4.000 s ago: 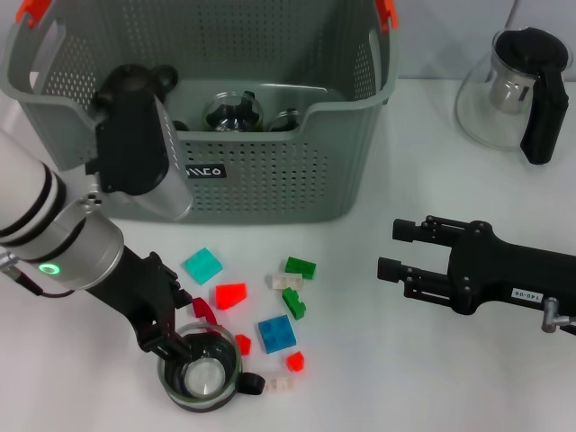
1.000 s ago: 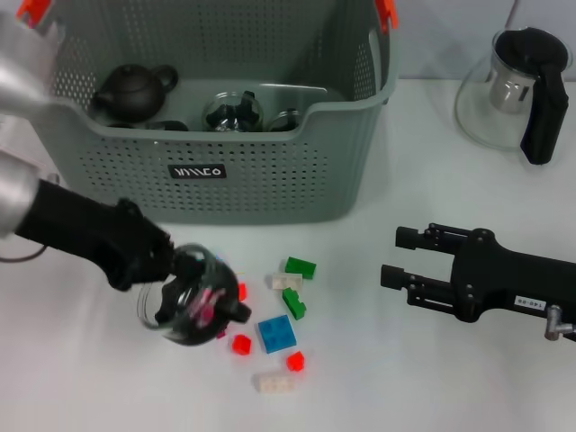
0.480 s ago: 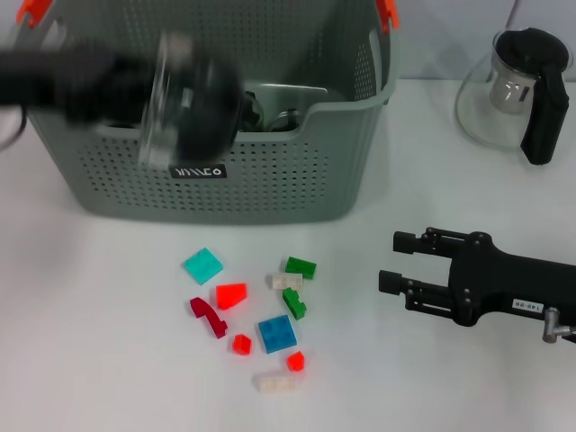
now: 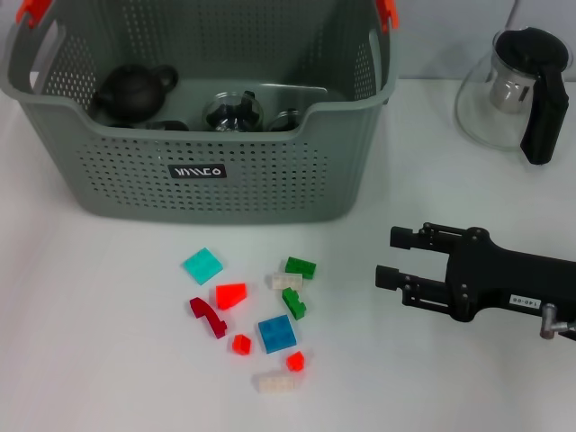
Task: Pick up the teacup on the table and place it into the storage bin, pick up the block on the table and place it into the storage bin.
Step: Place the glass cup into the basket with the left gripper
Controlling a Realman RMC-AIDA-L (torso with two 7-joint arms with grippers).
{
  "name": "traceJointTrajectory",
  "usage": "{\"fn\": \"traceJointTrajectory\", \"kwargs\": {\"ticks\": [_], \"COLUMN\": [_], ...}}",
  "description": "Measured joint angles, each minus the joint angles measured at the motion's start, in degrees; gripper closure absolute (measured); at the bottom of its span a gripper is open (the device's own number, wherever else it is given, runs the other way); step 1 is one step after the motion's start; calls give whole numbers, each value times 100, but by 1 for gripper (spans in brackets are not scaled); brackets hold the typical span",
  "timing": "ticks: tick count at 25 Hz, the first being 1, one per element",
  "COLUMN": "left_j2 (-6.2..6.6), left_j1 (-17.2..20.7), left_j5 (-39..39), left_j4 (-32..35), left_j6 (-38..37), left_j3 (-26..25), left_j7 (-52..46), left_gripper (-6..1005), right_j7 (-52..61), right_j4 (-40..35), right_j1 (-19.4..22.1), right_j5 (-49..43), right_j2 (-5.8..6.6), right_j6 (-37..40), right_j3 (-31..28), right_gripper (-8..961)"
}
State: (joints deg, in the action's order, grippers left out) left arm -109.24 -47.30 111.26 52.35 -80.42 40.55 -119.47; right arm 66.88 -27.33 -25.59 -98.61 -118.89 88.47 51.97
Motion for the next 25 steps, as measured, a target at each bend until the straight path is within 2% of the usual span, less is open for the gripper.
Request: {"fn": "traceJointTrajectory", "kwargs": {"ticks": [2,5,9,12,17,20,25], "left_j2": [-15,-160,-494,-822,-1200,-1297,-1300], "left_j1": [-105,-214,-382,-439,-427,-422,-534], "left_j5": [575,1500,2773,3826,5018,5196,5210], "left_j4": [113,175,43,-133,-393,-514,-773], "left_j6": [778,1631,2450,3079,3698,3842,3881], "left_j3": [517,1077,1527,1830,2437,2634,2824], "left_j7": [-237,-454,-519,-496,-477,-431,-450], "left_gripper": [878,871,862,855,843,836,825], "right_j7": [0,0,0,0,0,0,0], "right_j4": [-4,-2,1,0,1,0,0], "right_j1": [-27,-58,-71,-77,-78,-77,-76], "right_j5": [6,10,18,24,28,28,28], "right_j2": [-6,-15,-24,-26,-28,-29,-29], "right_j6": [-2,-17,-24,-25,-24,-23,-14], "right_j3": [-2,-5,-10,-32,-81,-87,-91], "right_gripper": [279,279,279,279,279,279,279]}}
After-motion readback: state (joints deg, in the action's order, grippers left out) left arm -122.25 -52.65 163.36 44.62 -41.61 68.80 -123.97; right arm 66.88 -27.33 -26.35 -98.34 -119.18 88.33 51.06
